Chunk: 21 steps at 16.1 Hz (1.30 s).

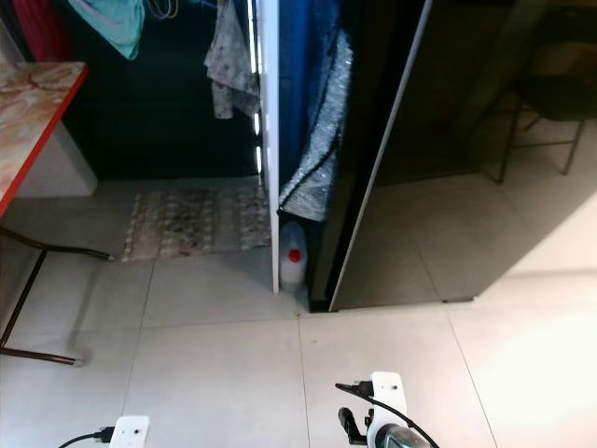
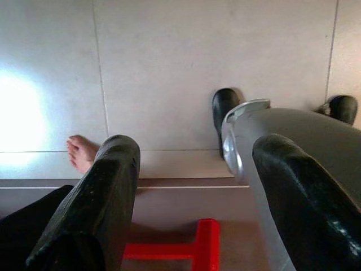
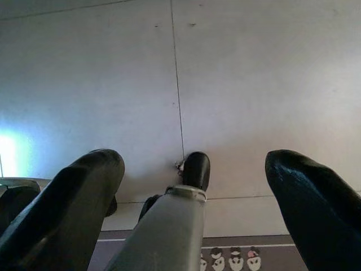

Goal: Restocking fridge

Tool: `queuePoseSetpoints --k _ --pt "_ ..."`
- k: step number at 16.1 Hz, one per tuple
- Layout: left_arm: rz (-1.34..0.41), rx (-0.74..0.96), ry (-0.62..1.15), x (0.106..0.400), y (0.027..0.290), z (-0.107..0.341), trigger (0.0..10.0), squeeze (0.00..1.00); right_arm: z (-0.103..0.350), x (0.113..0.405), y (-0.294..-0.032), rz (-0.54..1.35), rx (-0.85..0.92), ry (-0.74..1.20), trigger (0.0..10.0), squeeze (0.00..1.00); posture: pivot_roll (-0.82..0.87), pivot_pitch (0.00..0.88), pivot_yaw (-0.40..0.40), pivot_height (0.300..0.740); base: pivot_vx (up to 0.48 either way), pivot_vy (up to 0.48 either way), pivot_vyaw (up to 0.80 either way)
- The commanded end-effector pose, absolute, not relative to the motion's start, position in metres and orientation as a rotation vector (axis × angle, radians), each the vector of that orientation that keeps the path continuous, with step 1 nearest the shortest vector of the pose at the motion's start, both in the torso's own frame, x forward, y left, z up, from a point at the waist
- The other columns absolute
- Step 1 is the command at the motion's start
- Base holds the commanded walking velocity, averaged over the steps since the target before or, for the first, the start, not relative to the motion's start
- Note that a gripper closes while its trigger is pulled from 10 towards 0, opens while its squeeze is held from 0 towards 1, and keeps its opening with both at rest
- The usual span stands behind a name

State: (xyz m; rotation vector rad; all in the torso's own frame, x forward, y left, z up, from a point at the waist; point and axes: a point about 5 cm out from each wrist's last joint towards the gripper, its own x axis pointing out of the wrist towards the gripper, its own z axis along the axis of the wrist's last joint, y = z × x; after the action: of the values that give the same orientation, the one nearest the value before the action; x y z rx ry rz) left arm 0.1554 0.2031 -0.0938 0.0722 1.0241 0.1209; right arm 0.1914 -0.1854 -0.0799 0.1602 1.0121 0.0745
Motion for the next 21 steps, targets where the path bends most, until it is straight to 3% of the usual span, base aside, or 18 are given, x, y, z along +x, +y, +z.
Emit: queuePoseSetpoints --k 1,6,12,21 --pt "0.115 0.062 1.059 0.147 0.202 -0.098 10.0 0.00 -0.081 0.189 -0.185 0.080 0.156 1.026 10.0 0.00 0.04 0.141 -0.047 0.740 0.379 0.000 0.00" --pt "0.114 0.063 1.058 0.148 0.201 -0.097 10.0 0.00 -0.081 0.189 -0.185 0.084 0.159 1.026 10.0 0.00 0.04 0.139 -0.048 0.740 0.379 0.000 0.00" --pt "0.125 0.066 1.052 0.149 0.202 -0.097 10.0 0.00 -0.080 0.191 -0.185 0.110 0.134 1.018 10.0 0.00 0.04 0.137 -0.048 0.740 0.000 0.000 0.00" --pt "0.161 0.060 1.025 0.159 0.207 -0.092 10.0 0.00 -0.075 0.201 -0.178 0.144 0.130 1.006 10.0 0.00 0.07 0.103 -0.055 0.740 0.000 0.000 0.80"
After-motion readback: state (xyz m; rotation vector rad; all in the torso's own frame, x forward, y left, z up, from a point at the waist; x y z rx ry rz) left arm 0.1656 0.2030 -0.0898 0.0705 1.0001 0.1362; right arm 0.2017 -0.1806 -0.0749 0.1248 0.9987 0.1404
